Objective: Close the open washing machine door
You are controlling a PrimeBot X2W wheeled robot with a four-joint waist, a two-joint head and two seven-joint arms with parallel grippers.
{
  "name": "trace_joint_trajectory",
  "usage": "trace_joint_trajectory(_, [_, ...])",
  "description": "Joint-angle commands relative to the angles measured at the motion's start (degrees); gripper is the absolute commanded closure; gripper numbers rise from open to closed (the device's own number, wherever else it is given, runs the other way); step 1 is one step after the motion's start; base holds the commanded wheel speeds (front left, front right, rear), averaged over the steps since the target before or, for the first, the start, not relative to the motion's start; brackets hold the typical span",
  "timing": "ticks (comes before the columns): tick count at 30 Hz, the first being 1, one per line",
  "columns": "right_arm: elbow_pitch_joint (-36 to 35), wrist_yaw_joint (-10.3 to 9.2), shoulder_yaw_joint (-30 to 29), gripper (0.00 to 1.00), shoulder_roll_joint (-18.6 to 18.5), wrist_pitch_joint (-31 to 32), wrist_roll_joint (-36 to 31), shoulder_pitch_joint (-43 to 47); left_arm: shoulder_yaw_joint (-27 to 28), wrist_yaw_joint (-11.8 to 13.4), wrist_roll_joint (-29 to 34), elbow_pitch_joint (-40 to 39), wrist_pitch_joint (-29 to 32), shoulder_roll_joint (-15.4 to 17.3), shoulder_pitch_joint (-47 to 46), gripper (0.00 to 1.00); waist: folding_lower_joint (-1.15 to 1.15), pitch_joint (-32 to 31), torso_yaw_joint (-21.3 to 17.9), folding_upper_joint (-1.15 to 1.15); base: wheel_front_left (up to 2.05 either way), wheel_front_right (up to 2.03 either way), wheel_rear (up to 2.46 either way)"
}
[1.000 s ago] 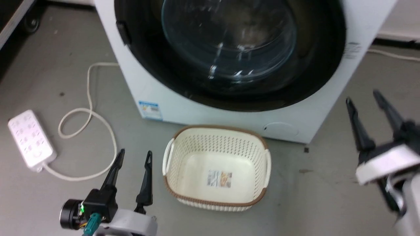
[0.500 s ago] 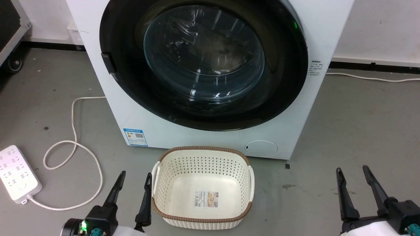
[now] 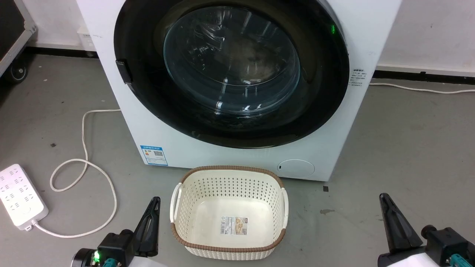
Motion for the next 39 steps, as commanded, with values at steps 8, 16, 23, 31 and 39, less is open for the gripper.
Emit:
trace_joint_trajectory(8, [-0.35,-0.01,0.31,1.0,0.03,1.11,-0.31,-0.38,0.26,0.56,0.51,-0.6,1.35,-0.12,-0.24,1.0,0.0,-0.04,-0.23,0.0,0.0,0.0,0.0])
trace_joint_trajectory(16, [-0.58,-0.01,0.52,1.0,0.04,1.99,-0.5,-0.62,0.43,0.92,0.84,-0.99,2.29,-0.19,-0.39,1.0,0.0,-0.07,-0.4,0.0,0.0,0.0,0.0])
trace_joint_trajectory(23, [-0.78,-0.01,0.71,1.0,0.06,2.76,-0.67,-0.83,0.59,1.24,1.14,-1.34,3.11,-0.26,-0.52,1.0,0.0,-0.1,-0.55,0.0,0.0,0.0,0.0])
trace_joint_trajectory(31, [-1.0,-0.02,0.92,1.0,0.08,3.63,-0.87,-1.08,0.77,1.6,1.47,-1.74,4.05,-0.34,-0.67,1.0,0.0,-0.13,-0.72,0.0,0.0,0.0,0.0])
trace_joint_trajectory(39, [-1.23,-0.02,1.13,1.0,0.09,4.51,-1.06,-1.32,0.95,1.97,1.8,-2.13,4.98,-0.41,-0.82,1.0,0.0,-0.16,-0.9,0.0,0.0,0.0,0.0])
